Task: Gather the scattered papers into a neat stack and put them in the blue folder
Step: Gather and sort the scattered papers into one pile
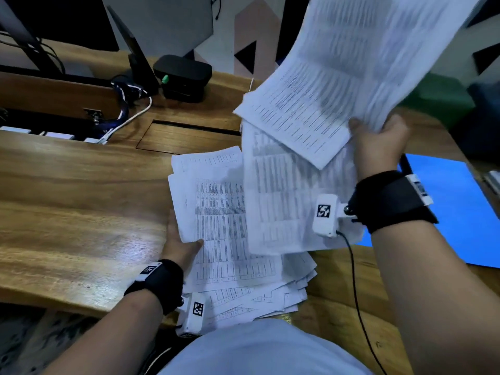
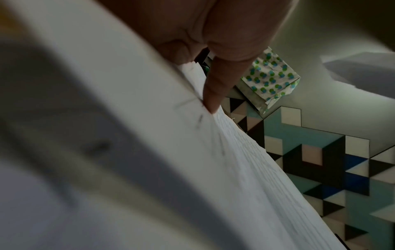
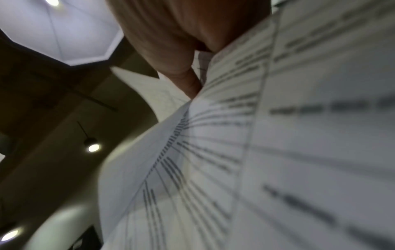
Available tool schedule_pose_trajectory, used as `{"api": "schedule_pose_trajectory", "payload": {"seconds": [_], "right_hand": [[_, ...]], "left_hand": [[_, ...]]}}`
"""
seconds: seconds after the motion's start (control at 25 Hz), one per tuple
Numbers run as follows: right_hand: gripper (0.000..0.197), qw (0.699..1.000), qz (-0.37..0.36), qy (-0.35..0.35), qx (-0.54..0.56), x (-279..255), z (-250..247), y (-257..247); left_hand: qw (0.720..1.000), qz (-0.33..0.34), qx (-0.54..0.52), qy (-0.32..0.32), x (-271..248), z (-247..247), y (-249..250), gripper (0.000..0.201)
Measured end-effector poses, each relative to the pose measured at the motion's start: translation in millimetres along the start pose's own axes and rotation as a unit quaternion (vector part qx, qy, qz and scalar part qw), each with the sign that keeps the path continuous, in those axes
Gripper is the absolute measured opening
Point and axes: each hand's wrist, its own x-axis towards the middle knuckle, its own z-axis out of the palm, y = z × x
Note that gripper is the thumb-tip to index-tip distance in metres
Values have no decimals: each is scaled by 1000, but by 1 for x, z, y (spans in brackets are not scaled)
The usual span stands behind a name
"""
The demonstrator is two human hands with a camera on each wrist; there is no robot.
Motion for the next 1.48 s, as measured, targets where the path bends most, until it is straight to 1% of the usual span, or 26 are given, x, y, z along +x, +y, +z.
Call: {"api": "schedule_pose_trajectory", "payload": {"seconds": [0.04, 0.12, 0.16, 0.2, 0.24, 0.28, 0.32, 0.36, 0.4, 0.48, 0.56, 0.64, 0.72, 0.8, 0.84, 0.92, 1.0, 1.04, 1.12, 1.2, 1.28, 1.32, 1.36, 1.4, 1.44, 1.48], "right_hand": [[19, 1000, 17, -8, -20, -12, 9, 13], [28, 996, 63, -35, -43, -41, 29, 49], [30, 994, 91, -49, -45, -58, 36, 69], [29, 989, 125, -69, -41, -77, 48, 86], [29, 983, 161, -82, -38, -93, 51, 100], [29, 975, 196, -97, -40, -105, 55, 113], [29, 966, 226, -113, -46, -115, 59, 122], [27, 959, 246, -125, -62, -120, 61, 128], [26, 953, 262, -128, -77, -119, 61, 134], [29, 948, 284, -110, -89, -107, 54, 136], [38, 955, 267, -85, -100, -86, 39, 130], [44, 974, 194, -42, -109, -60, 21, 112], [34, 989, 112, -12, -93, -39, 2, 82], [22, 996, 70, -23, -41, -26, -11, 54], [17, 997, 61, -47, -23, -23, -16, 45], [17, 989, 100, -110, -17, -27, -16, 51], [29, 969, 158, -175, -73, -46, -9, 73], [31, 958, 180, -203, -97, -58, -4, 84], [28, 933, 221, -253, -132, -82, 3, 102], [27, 895, 248, -322, -187, -100, 7, 115], [39, 858, 240, -375, -256, -104, 10, 123], [48, 856, 228, -374, -274, -102, 12, 127], [54, 867, 219, -356, -272, -99, 13, 131], [51, 884, 208, -332, -256, -95, 15, 133], [42, 892, 195, -318, -255, -93, 18, 136], [35, 893, 178, -320, -262, -93, 21, 137]], "left_hand": [[1000, 13, -14, -10, 1, 1, -1, 76], [999, 15, -30, -36, 1, 3, 5, 54], [997, -1, -43, -61, 0, 3, 10, 51], [995, -21, -61, -72, -1, -2, 13, 59], [995, -35, -51, -83, -3, 0, 14, 61], [996, -25, -19, -85, -6, 2, 15, 50], [997, -11, 21, -72, -12, 4, 16, 33], [997, 0, 58, -45, -12, 6, 11, 21], [997, 7, 80, -23, -13, 7, 8, 19], [996, 9, 85, 18, -13, 6, 5, 31], [997, 3, 66, 42, -8, 4, 0, 33], [997, 8, 64, 49, -3, 4, -6, 22], [994, 6, 89, 58, -3, 8, -7, 21], [991, -3, 115, 66, -3, 13, -7, 31], [989, -10, 128, 67, -3, 16, -5, 35], [992, -21, 106, 59, -3, 18, -3, 46], [997, -24, 49, 53, -1, 19, -2, 59], [997, -19, 38, 58, -1, 18, 1, 62], [997, -25, 35, 67, -1, 16, 5, 54], [995, -37, 64, 70, -2, 15, 6, 43], [985, -41, 143, 88, -1, 16, 6, 41], [976, -47, 187, 97, -2, 17, 8, 44], [966, -53, 232, 101, -4, 19, 10, 47], [958, -57, 262, 103, -5, 22, 13, 50], [954, -69, 276, 97, -6, 25, 14, 53], [953, -75, 277, 95, -8, 29, 17, 54]]}}
